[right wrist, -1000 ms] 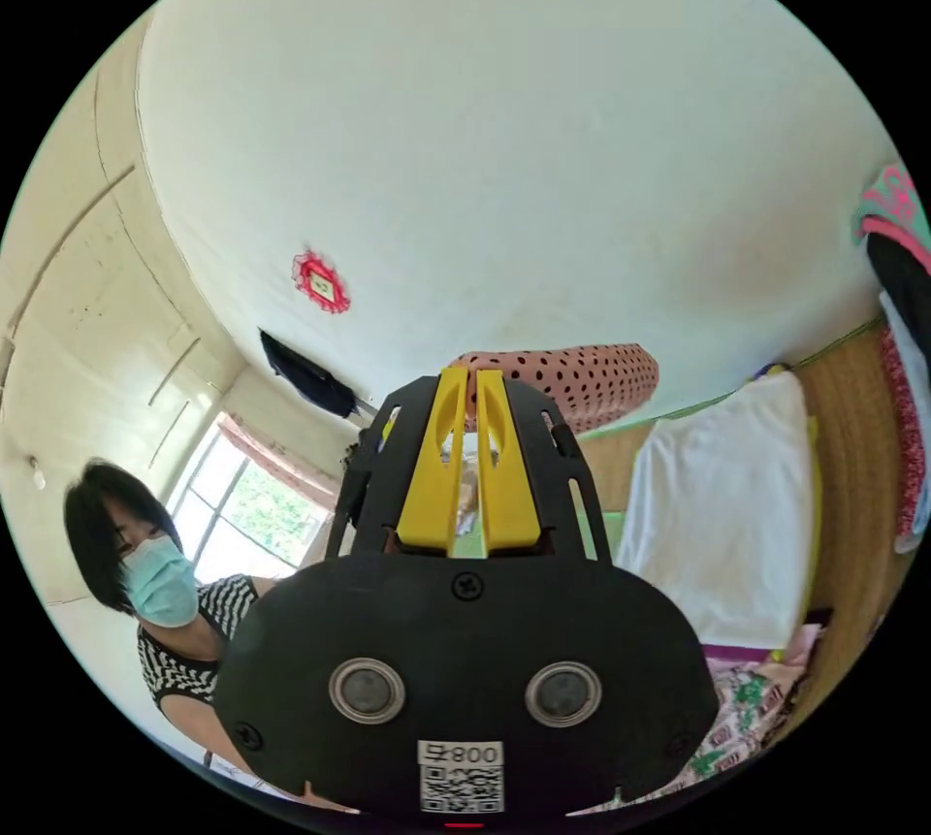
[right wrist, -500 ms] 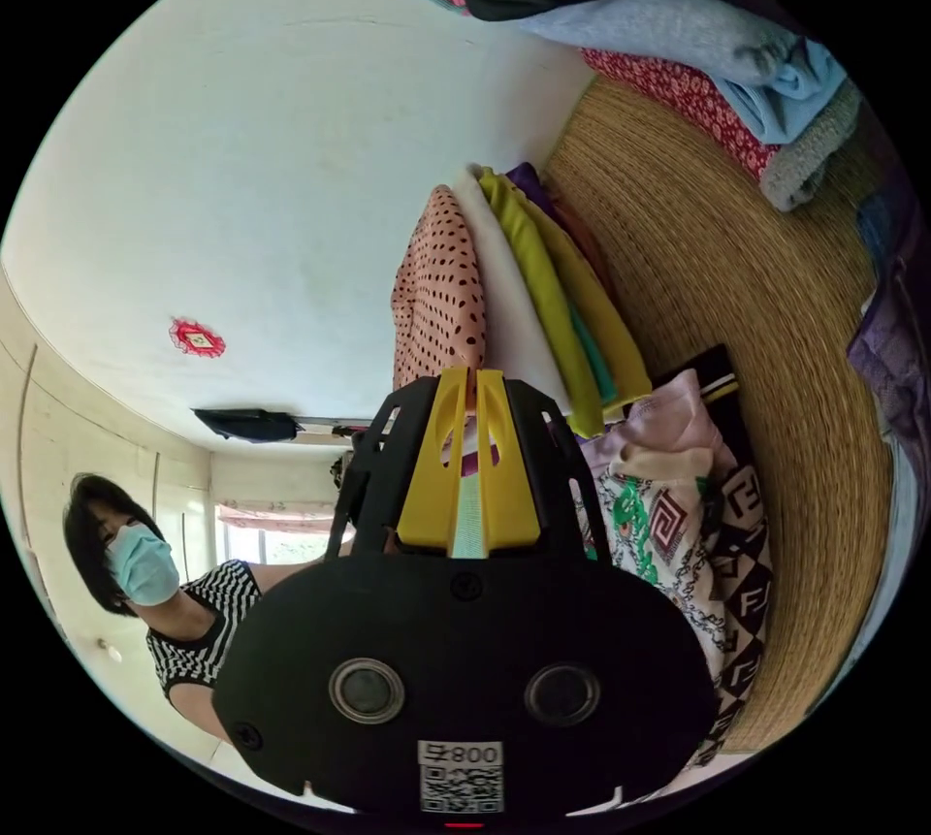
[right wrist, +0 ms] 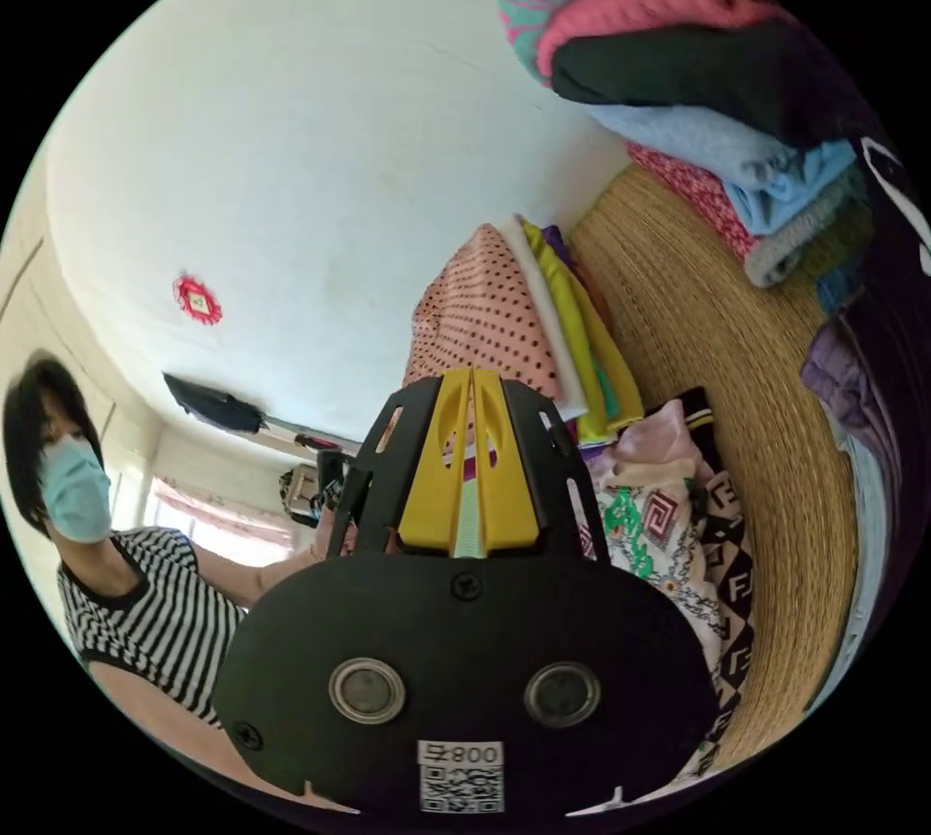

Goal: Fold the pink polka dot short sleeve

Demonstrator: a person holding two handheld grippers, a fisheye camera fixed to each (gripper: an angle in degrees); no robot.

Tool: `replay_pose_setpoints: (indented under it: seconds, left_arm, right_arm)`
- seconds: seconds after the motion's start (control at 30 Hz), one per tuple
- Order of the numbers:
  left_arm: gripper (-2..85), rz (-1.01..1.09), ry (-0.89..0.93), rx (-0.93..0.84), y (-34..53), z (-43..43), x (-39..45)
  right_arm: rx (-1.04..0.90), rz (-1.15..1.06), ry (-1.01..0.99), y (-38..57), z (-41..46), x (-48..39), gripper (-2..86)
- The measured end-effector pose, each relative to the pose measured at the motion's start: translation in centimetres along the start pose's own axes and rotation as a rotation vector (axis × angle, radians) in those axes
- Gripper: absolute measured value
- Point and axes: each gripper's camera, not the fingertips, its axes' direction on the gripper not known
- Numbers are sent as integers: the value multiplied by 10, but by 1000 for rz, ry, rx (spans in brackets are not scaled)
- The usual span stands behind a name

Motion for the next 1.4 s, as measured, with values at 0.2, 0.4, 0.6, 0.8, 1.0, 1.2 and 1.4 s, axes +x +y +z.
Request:
replay_pose_setpoints:
  seconds: [0.2,0.4,0.6,0.8,1.0,1.2,1.4]
  left_arm:
    - [9,99,-110,7,-26,40,50]
    - [3,42,-186,-39,-36,99,60]
    - [2,172,-288,-83,-1,123,122]
    - [1,229,-697,-492,90,196,128]
    - [1,266,-892,-807,173,269,103]
    - [2,300,-856,-685,214,276,107]
    - [1,199,-743,-674,233,270,92]
  right_arm:
    - [-106,-213,93,15,79,-104,1]
    - [-243,-204,223,25,157,-135,1]
    - [-181,-306,300,80,139,-215,1]
    - [-444,-325,543,216,214,-269,0]
    - [-741,-266,740,328,314,-272,0]
    - [-638,-340,812,353,318,-324,0]
    - [-542,-188,656,332,284,-365,10]
